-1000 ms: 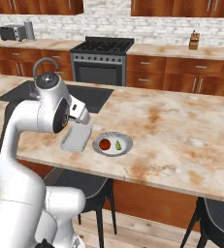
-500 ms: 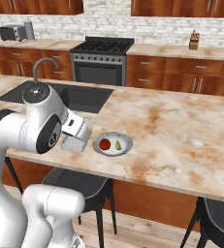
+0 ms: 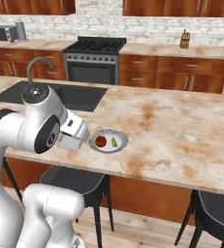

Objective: Retrieve the tupperware and aluminum foil from the cabinet and place them on the dining counter near the plate with tomato and lemon wedge to prepare for storing leftovers.

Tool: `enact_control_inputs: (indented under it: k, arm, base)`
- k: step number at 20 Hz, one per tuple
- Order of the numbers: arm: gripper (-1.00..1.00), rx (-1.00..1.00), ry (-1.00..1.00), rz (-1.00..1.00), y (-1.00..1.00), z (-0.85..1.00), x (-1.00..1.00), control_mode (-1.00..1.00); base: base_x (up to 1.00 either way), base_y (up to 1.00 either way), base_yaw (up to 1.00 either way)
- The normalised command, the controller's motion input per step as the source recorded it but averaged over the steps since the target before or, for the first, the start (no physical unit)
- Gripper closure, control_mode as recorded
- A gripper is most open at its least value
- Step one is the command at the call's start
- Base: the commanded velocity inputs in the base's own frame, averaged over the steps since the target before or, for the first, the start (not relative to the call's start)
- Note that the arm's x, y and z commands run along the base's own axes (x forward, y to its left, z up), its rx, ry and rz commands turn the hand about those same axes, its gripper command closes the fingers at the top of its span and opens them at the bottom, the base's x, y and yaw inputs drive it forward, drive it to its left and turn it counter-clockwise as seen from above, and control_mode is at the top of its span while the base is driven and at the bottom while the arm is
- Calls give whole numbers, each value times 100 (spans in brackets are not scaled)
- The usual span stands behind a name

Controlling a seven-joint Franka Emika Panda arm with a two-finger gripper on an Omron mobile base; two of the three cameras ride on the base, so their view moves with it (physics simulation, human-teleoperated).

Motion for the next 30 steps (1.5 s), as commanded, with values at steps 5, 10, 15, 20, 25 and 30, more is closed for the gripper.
enact_control_inputs:
  k: [5,10,15,20,25,30]
  arm:
    - [-100,0,0,0,0,0,0,100]
    - [-100,0,0,0,0,0,0,100]
    - [-100,0,0,0,0,0,0,100]
    - [-100,0,0,0,0,0,0,100]
    - [-100,0,0,0,0,0,0,100]
    - [-100,0,0,0,0,0,0,100]
  base:
    - [-88,-86,-44]
    - [-8,-90,-71]
    - [0,-89,-75]
    - [28,-85,-66]
    - [84,-70,-48]
    - [100,-34,-35]
